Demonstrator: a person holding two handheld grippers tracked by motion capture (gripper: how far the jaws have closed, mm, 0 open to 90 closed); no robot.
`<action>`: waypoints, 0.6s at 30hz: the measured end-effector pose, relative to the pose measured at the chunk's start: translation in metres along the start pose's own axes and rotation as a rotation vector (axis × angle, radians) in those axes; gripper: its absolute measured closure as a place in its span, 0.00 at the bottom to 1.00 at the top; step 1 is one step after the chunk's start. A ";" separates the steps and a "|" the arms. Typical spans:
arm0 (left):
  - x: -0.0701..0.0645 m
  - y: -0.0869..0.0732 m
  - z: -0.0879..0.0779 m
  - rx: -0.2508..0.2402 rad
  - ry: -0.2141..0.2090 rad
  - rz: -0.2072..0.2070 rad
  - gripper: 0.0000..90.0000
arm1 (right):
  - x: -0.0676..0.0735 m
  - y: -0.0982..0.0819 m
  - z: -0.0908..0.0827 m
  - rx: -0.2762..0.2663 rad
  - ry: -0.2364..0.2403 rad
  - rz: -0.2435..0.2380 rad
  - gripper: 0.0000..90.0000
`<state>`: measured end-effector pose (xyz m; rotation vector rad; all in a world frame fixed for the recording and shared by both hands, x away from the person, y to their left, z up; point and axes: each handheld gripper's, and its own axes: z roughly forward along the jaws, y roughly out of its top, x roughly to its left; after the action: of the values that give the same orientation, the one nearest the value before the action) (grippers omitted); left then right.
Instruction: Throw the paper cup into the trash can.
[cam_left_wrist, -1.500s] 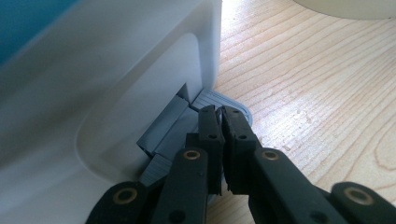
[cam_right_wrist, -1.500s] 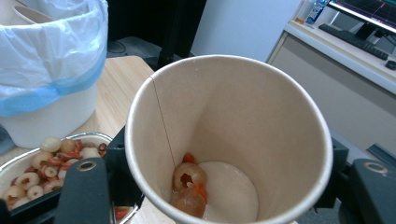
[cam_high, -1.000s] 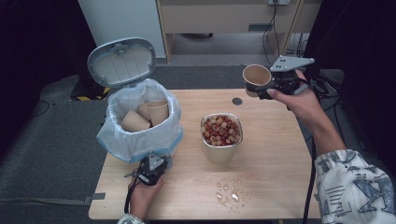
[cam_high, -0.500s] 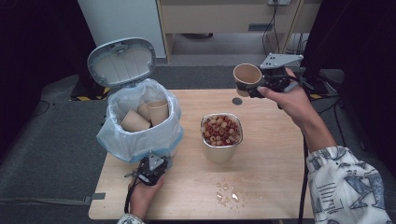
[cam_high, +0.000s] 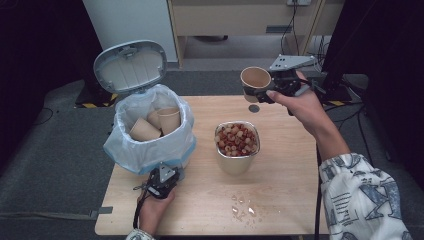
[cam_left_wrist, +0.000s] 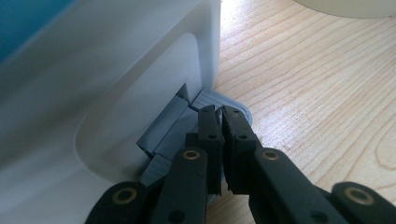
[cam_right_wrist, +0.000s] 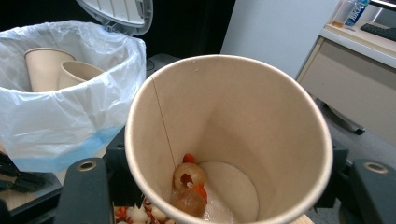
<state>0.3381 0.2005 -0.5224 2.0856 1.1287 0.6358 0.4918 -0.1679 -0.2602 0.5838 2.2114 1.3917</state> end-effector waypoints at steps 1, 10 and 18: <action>0.000 0.000 0.000 0.000 0.000 0.000 0.95 | 0.001 0.001 0.001 0.001 0.003 0.002 0.35; 0.000 0.000 0.000 0.000 -0.002 -0.004 0.95 | 0.005 0.005 0.005 0.004 0.018 0.009 0.35; 0.000 0.000 0.000 0.000 0.000 0.000 0.95 | 0.013 0.010 0.012 -0.005 0.036 0.024 0.35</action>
<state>0.3381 0.2006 -0.5224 2.0854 1.1289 0.6360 0.4898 -0.1480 -0.2577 0.5902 2.2355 1.4298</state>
